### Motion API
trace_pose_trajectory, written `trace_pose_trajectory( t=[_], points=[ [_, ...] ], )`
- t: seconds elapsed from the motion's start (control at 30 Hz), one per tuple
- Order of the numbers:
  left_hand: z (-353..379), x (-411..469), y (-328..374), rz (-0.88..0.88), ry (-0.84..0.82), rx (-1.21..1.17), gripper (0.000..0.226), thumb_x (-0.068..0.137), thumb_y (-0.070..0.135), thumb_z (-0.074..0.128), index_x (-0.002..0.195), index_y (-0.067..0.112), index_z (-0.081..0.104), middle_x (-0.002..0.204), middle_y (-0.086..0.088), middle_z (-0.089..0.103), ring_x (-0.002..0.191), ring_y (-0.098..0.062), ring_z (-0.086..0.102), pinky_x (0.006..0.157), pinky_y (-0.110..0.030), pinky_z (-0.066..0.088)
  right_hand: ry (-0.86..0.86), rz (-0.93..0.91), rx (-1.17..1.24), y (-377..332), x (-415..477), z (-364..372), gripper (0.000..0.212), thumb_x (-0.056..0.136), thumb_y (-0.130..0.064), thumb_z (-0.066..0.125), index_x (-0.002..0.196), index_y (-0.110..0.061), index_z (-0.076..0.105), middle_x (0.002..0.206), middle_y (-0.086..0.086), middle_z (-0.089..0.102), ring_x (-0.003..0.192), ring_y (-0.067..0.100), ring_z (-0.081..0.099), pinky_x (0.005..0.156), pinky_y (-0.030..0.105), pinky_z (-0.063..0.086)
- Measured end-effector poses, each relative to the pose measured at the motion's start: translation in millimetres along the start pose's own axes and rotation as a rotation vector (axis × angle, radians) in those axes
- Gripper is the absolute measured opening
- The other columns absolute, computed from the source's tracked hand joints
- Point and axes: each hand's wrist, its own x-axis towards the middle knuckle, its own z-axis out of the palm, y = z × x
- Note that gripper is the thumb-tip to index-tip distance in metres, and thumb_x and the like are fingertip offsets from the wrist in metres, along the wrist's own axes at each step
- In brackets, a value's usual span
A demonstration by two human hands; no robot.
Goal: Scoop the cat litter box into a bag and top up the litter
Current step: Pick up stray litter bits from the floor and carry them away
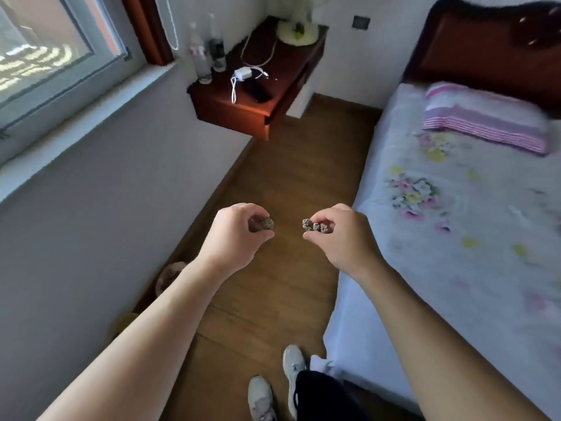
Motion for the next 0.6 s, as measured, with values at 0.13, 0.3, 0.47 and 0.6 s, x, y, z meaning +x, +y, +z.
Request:
trace_pose_trajectory(
  t=[0.13,0.3,0.47,0.6],
  points=[
    [30.7,-4.9,52.6,0.147,-0.104,-0.022,0.028,0.077,0.028,0.082,0.103,0.022,0.072,0.09,0.012,0.066,0.077,0.001,0.06,0.068,-0.011,0.047,0.092,0.091,-0.023,33.9,-38.8,-53.2,0.02,0.072,-0.021,0.084,0.091,-0.019,0.076,0.085,-0.008,0.059,0.076,0.01,0.058,0.065,0.007,0.038],
    [73.2,-17.7,125.1,0.278,-0.209,-0.065,0.023,0.075,0.021,0.083,0.097,0.019,0.073,0.084,0.012,0.066,0.074,0.002,0.06,0.064,-0.005,0.044,0.203,0.21,-0.034,82.5,-86.4,-121.9,0.023,0.075,-0.02,0.083,0.096,-0.016,0.075,0.09,-0.004,0.061,0.077,0.011,0.058,0.064,0.005,0.035],
    [134.7,-35.1,209.6,0.354,-0.324,-0.119,0.018,0.074,0.016,0.082,0.089,0.02,0.072,0.077,0.014,0.067,0.069,-0.002,0.063,0.063,-0.015,0.048,0.302,0.34,-0.028,144.3,-144.3,-196.4,0.019,0.076,-0.021,0.083,0.093,-0.018,0.074,0.089,-0.007,0.059,0.076,0.007,0.056,0.063,0.006,0.035],
    [193.9,-61.0,285.8,0.429,-0.417,-0.171,0.018,0.076,0.016,0.08,0.093,0.019,0.072,0.081,0.015,0.069,0.068,0.001,0.062,0.059,-0.007,0.044,0.382,0.423,-0.045,198.0,-196.5,-259.2,0.02,0.075,-0.022,0.084,0.093,-0.018,0.075,0.088,-0.007,0.058,0.073,0.004,0.054,0.062,0.004,0.035]
  ],
)
